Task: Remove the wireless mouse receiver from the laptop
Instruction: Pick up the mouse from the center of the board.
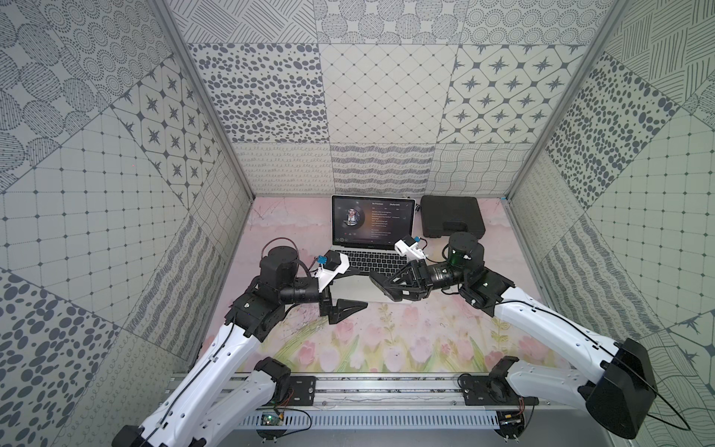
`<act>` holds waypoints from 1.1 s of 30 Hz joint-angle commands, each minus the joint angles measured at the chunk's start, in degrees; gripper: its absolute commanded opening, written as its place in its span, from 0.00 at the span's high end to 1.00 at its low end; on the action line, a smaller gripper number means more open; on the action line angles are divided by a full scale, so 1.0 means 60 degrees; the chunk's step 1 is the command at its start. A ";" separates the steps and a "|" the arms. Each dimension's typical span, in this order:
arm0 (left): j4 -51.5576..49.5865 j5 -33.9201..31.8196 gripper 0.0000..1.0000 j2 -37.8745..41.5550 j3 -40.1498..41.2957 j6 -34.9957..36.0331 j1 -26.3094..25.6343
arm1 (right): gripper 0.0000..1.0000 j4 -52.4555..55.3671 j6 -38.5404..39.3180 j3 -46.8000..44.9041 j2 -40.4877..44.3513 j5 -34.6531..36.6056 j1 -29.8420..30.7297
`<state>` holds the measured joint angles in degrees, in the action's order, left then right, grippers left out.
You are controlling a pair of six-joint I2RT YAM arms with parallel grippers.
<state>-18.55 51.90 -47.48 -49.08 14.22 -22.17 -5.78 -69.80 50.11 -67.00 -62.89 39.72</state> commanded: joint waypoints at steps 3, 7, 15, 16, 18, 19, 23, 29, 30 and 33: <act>-0.0253 0.3107 0.08 -0.0592 -0.0594 0.1683 0.0272 | 0.47 -0.0266 -0.0030 0.0380 0.0018 -0.0411 0.0483; -0.0599 0.3863 0.21 -0.1006 -0.0937 0.2015 0.0260 | 0.47 -0.0111 0.0054 0.0392 -0.0054 -0.0445 0.0574; -0.0418 0.4075 0.36 -0.1152 -0.0756 0.2171 0.0080 | 0.48 -0.0550 -0.0196 0.0455 -0.0236 -0.0431 0.0793; -0.0453 0.4069 0.36 -0.1178 -0.0755 0.2231 0.0007 | 0.48 -0.0624 -0.0251 0.0453 -0.0266 -0.0428 0.0811; -0.0508 0.4029 0.38 -0.1209 -0.0746 0.2345 -0.0068 | 0.48 -0.0763 -0.0339 0.0453 -0.0317 -0.0392 0.0845; -0.0499 0.3982 0.41 -0.1226 -0.0730 0.2387 -0.0091 | 0.48 -0.0804 -0.0362 0.0460 -0.0353 -0.0359 0.0871; -0.0483 0.3834 0.52 -0.1195 -0.0631 0.2453 -0.0140 | 0.48 -0.1041 -0.0476 0.0418 -0.0403 -0.0274 0.0943; -0.0635 0.4043 0.86 -0.1313 -0.0718 0.2606 -0.0210 | 0.48 -0.1270 -0.0607 0.0377 -0.0568 -0.0197 0.1023; -0.0712 0.4043 0.88 -0.1329 -0.0739 0.2659 -0.0224 | 0.48 -0.1367 -0.0661 0.0372 -0.0606 -0.0197 0.1015; -0.0798 0.4028 0.99 -0.1303 -0.0740 0.2724 -0.0245 | 0.30 -0.1449 -0.0694 0.0385 -0.0693 -0.0154 0.1015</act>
<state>-20.51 73.10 -55.00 -52.93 31.38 -22.87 -9.15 -75.66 50.89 -69.45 -68.40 45.58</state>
